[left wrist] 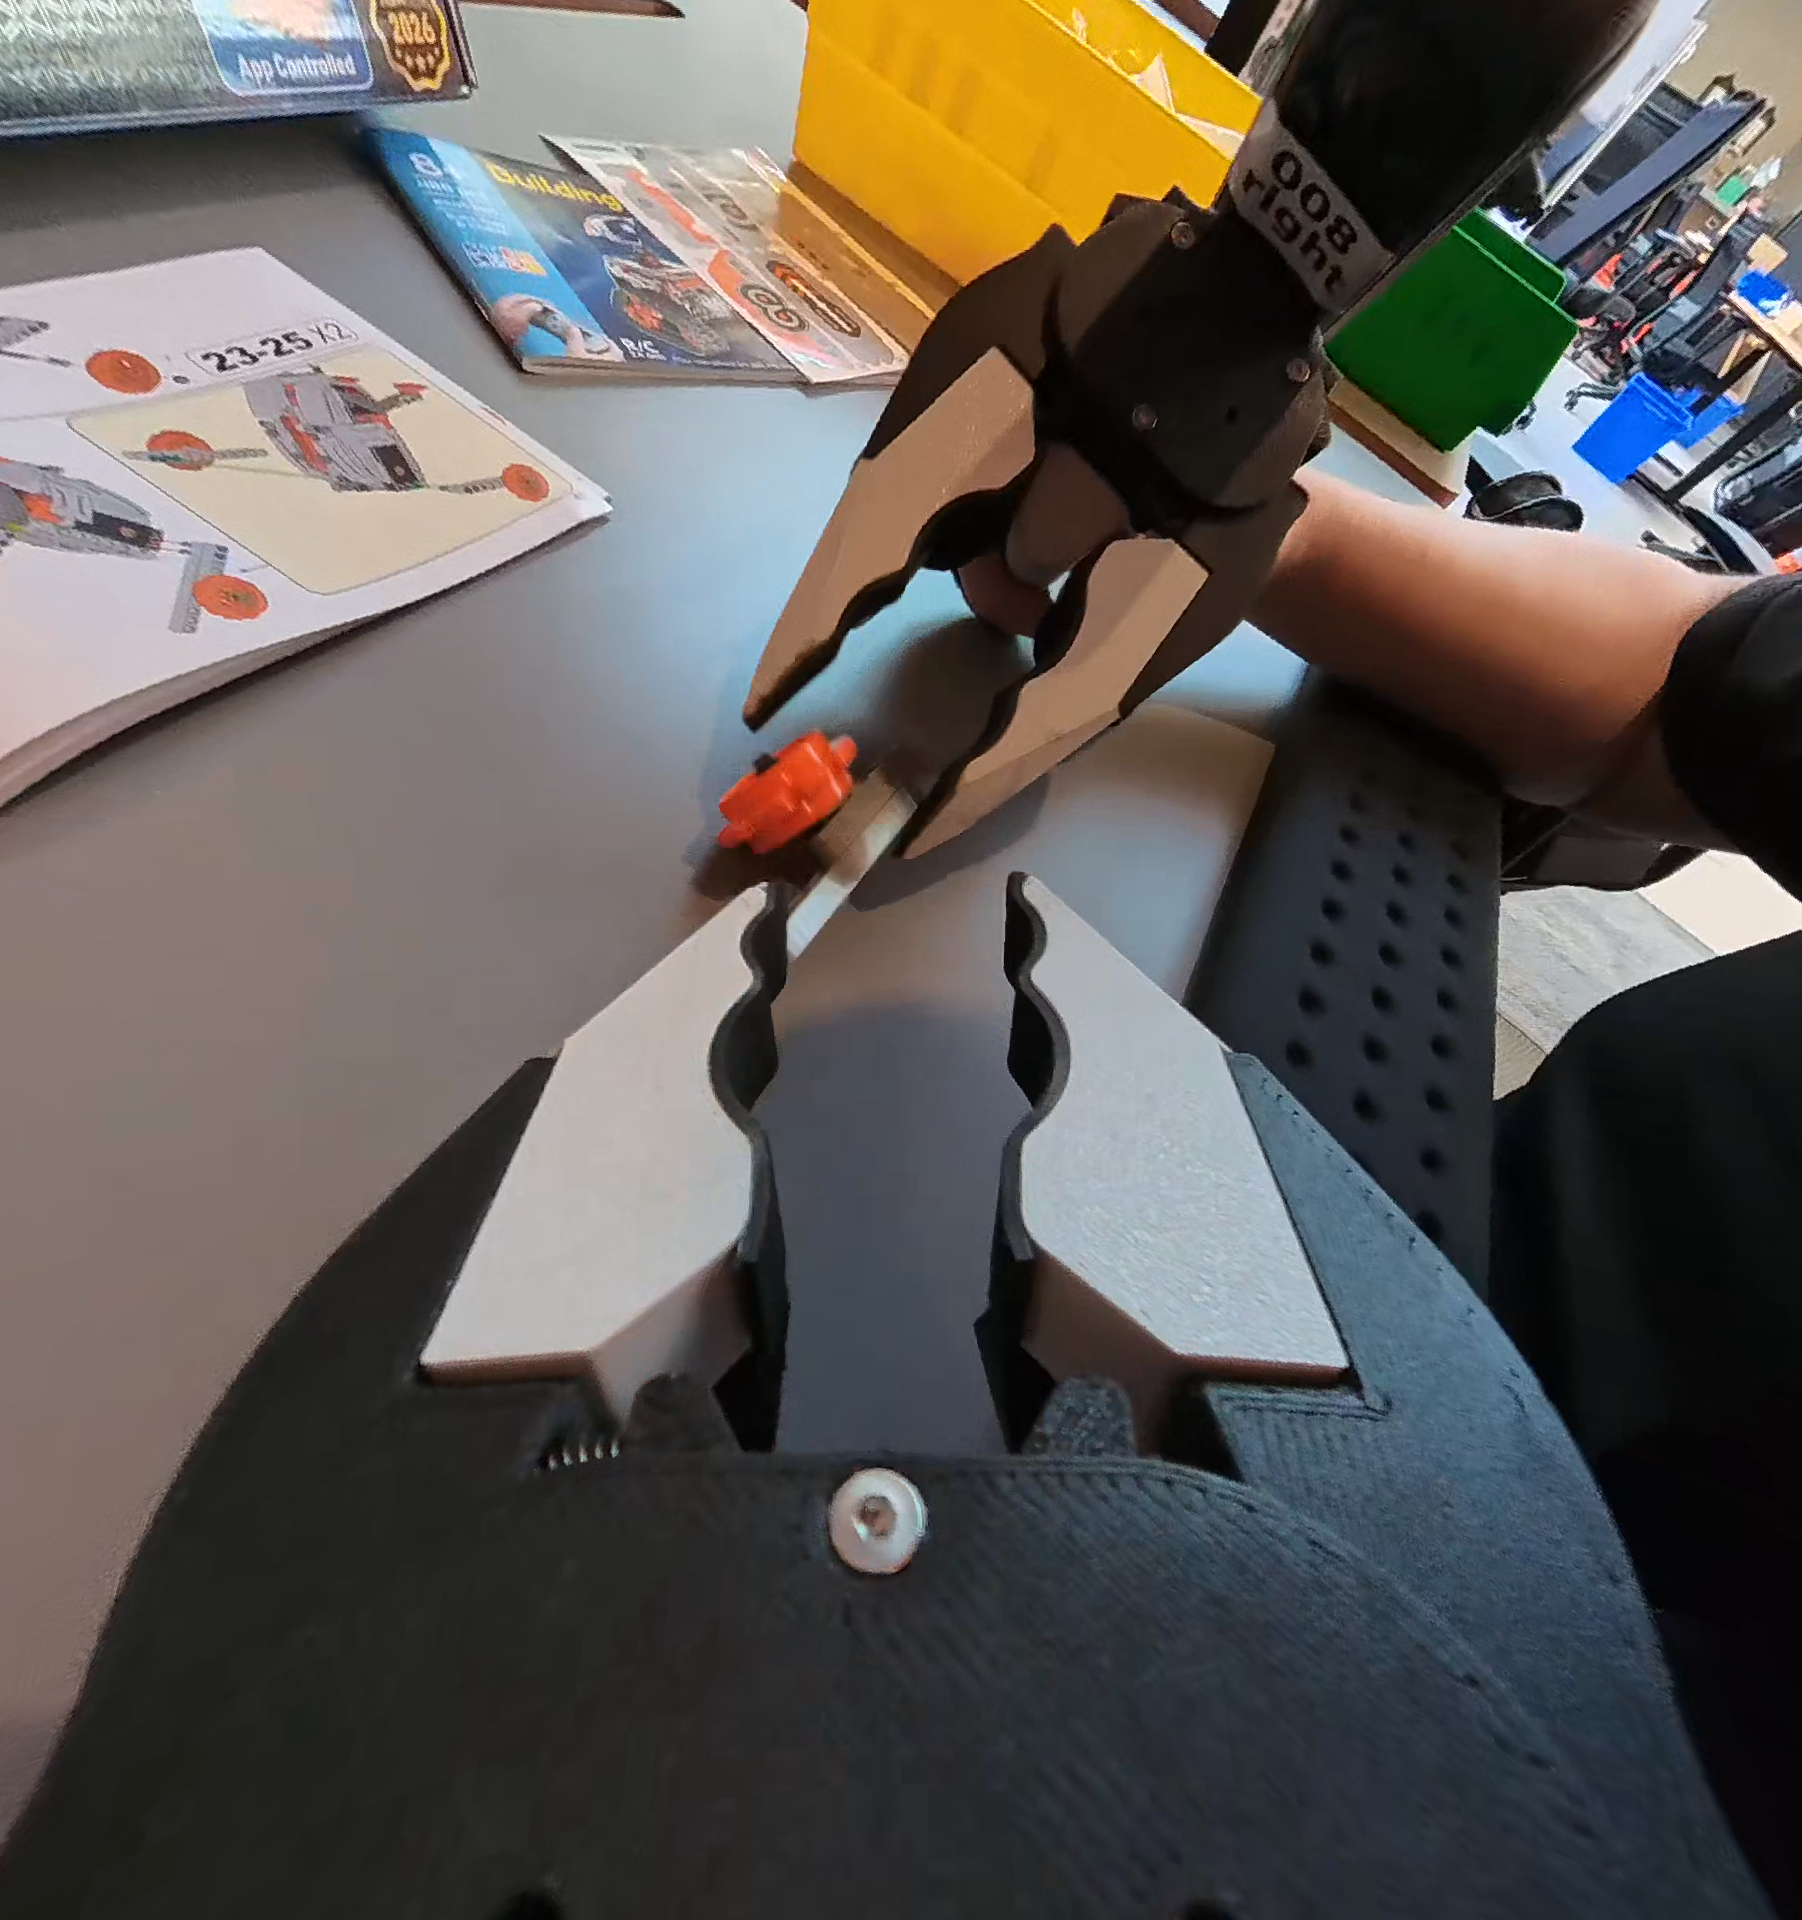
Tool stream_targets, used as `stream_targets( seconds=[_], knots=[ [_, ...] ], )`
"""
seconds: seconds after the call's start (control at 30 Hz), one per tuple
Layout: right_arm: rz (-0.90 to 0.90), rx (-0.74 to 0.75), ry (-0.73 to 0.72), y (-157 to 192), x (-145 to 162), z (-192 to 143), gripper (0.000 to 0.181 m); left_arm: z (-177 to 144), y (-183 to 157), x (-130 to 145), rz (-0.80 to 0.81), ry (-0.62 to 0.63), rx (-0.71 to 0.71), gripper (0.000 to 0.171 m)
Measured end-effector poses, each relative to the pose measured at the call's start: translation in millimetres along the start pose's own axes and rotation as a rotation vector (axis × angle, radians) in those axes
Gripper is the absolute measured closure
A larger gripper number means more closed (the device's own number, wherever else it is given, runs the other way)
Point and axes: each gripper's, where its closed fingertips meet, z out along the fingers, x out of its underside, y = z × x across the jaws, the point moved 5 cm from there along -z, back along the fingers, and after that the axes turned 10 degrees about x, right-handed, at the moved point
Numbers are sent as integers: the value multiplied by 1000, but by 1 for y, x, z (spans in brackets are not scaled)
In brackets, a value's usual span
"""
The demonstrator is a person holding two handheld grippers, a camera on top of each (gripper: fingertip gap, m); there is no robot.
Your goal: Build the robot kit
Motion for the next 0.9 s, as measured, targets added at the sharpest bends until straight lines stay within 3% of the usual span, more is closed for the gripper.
stream_targets(
  seconds=[0.17, 0.3, 0.47, 0.6, 0.73, 0.9],
  knots=[
    [7, 42, -43, -5, -1, -18, 134, -1, 0, 0, -8, -4, 4, 131],
    [78, -37, 9, -1, 14, -27, 149, 0, 0, 2, -3, 10, 1, 131],
    [134, -152, 79, 6, 23, -25, 144, 1, 0, 3, 8, 24, -8, 132],
    [78, -115, 70, 7, 22, -26, 144, -1, 1, 3, 17, 25, -20, 133],
    [149, -137, 149, 6, 30, -22, 153, 0, 1, 4, 24, 34, -25, 133],
    [273, -193, 142, 3, 29, -24, 165, 1, 0, 6, 49, 61, -43, 133]
  ],
)
